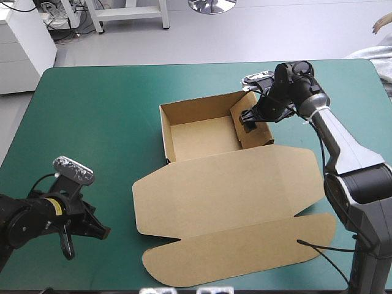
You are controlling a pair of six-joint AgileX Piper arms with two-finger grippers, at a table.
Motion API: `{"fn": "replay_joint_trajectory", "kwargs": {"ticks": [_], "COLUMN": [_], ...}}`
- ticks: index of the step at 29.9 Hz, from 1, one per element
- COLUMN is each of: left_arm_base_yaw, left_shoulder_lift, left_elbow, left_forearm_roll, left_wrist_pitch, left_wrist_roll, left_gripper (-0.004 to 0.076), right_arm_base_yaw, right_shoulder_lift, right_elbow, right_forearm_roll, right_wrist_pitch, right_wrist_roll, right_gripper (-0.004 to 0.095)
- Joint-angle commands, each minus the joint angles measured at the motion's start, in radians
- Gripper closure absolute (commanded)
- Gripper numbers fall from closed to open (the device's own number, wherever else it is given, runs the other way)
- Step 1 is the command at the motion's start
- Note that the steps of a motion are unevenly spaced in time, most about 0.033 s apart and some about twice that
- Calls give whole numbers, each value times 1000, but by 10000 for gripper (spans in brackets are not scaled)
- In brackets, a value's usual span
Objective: Fold the box
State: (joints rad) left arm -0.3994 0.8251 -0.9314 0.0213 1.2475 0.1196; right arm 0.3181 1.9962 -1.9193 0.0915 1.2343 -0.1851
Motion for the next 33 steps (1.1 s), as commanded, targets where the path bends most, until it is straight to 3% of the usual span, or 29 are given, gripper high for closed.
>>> {"fn": "replay_joint_trajectory", "kwargs": {"ticks": [1, 5, 12, 19, 25, 33], "left_arm_base_yaw": [-5, -5, -5, -5, -5, -5], "left_shoulder_lift": [-23, -23, -23, -23, -23, -23], "left_elbow": [44, 64, 64, 64, 64, 64], "left_forearm_roll": [-4, -4, -4, -4, -2, 0], "left_wrist_pitch": [42, 42, 39, 36, 38, 40], "left_wrist_roll": [-15, -15, -15, -15, -11, -10], "left_gripper": [731, 731, 731, 731, 731, 731], "right_arm_base_yaw": [-4, -4, -4, -4, -15, -163], "right_shoulder_lift": [-8, 16, 23, 23, 22, 21], "right_elbow": [-32, -32, -36, -126, -249, -306], "right_forearm_roll": [11, 22, 14, -12, -177, -152], "right_wrist_pitch": [-42, -48, -47, -10, 20, 20], "right_wrist_roll": [-15, -15, -31, -35, -28, -38], "right_gripper": [121, 345, 929, 927, 927, 927]}}
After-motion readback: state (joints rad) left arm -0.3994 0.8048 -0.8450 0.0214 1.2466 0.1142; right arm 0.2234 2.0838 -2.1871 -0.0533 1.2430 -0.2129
